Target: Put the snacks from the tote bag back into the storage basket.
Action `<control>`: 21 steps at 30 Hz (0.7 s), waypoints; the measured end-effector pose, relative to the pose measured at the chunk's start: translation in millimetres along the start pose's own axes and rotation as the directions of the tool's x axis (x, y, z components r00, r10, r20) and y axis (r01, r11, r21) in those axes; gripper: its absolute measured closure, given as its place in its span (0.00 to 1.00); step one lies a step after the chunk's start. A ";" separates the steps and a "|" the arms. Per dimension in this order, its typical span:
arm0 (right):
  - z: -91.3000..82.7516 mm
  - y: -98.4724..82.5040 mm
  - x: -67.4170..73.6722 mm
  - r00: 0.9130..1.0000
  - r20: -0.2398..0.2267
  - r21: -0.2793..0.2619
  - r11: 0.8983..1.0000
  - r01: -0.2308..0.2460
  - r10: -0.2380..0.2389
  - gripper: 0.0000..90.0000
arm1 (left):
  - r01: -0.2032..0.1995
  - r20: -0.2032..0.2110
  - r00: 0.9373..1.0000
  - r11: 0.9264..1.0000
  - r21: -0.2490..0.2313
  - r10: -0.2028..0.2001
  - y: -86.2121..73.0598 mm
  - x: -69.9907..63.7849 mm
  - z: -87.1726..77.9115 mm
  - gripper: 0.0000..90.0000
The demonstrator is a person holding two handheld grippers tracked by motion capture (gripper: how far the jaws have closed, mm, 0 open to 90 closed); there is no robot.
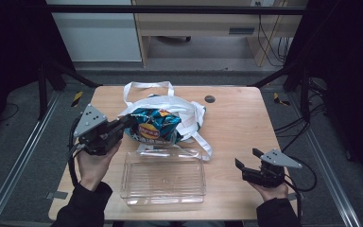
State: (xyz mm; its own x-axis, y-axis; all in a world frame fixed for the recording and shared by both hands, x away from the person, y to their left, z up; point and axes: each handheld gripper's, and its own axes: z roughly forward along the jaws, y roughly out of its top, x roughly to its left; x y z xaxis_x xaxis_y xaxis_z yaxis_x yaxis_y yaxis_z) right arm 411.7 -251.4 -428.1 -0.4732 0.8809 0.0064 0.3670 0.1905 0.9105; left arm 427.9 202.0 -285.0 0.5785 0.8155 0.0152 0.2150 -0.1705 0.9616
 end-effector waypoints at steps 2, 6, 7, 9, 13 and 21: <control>-0.1 0.0 -0.1 1.000 0.001 -0.002 1.000 0.003 -0.003 0.26 | 0.003 0.007 1.000 1.000 -0.001 -0.003 -3.2 -1.2 -2.4 1.00; -0.5 -0.1 -0.4 1.000 0.000 -0.002 1.000 0.003 -0.003 0.26 | 0.009 0.014 1.000 1.000 -0.003 -0.008 -9.6 -3.3 -6.3 1.00; -0.6 -0.1 -0.3 1.000 0.002 -0.002 1.000 0.001 -0.001 0.26 | 0.008 0.016 1.000 1.000 -0.001 -0.008 -10.7 -3.6 -7.0 1.00; -0.8 -0.1 -0.2 1.000 0.002 -0.004 1.000 0.000 0.000 0.26 | 0.006 0.019 1.000 1.000 0.001 -0.006 -13.1 -5.1 -8.8 1.00; -1.2 -0.2 -0.5 1.000 0.004 -0.006 1.000 0.001 -0.001 0.26 | 0.005 0.026 1.000 1.000 0.003 -0.005 -16.3 -8.8 -13.3 1.00; -2.6 0.0 0.3 1.000 0.005 -0.017 1.000 -0.002 0.002 0.26 | 0.001 0.042 0.999 1.000 0.009 -0.001 -22.6 -16.6 -25.3 1.00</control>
State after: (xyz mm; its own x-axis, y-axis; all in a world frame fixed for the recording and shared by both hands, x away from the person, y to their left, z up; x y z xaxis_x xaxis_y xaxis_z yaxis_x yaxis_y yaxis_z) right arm 409.5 -252.3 -427.0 -0.4687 0.8833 0.0068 0.3543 0.1809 0.9175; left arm 393.5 206.3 -300.0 0.6109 0.7917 0.0028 0.2221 -0.1748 0.9592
